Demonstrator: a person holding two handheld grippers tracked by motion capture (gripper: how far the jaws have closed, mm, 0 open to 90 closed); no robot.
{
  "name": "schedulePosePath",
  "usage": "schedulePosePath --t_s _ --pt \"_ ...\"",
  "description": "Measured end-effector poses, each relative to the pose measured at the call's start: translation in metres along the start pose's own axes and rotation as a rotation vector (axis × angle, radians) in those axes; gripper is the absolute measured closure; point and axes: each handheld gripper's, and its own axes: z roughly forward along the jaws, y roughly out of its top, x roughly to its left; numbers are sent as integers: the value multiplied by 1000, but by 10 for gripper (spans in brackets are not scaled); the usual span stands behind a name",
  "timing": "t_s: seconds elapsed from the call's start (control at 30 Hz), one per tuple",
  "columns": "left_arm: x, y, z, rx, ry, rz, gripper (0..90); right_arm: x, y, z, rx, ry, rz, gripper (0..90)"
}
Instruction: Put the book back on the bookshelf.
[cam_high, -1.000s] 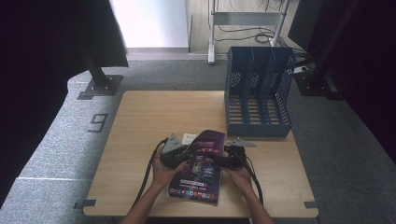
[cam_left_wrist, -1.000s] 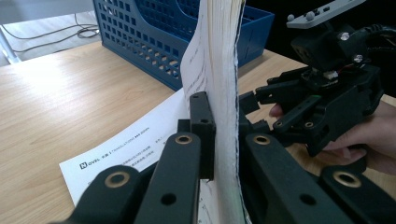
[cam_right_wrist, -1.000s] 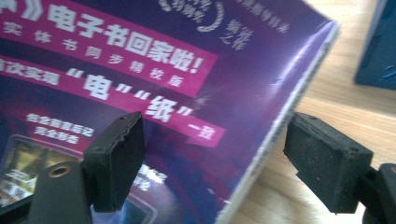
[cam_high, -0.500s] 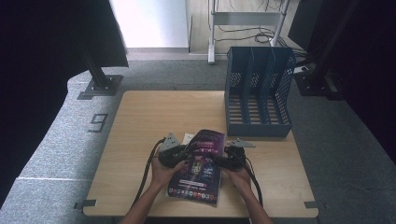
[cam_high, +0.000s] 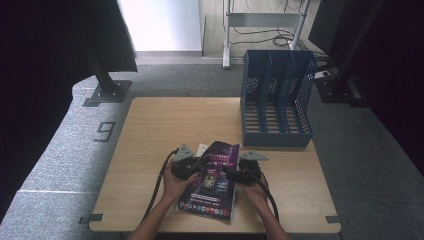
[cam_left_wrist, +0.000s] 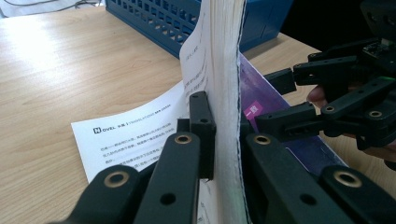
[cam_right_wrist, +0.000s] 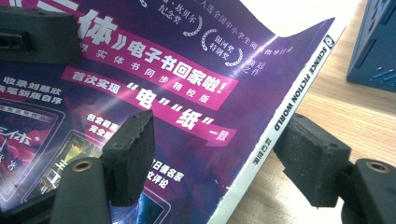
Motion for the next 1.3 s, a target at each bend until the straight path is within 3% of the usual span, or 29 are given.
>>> schedulePosePath --t_s 0.43,0.7,1.3 --pt "11 -7 14 66 25 -7 864 -11 -6 10 36 16 31 324" --pt "16 -14 20 83 44 -37 863 -9 -6 11 35 10 35 325" --pt "24 -21 29 125 56 -59 864 -9 -6 15 42 6 38 324"
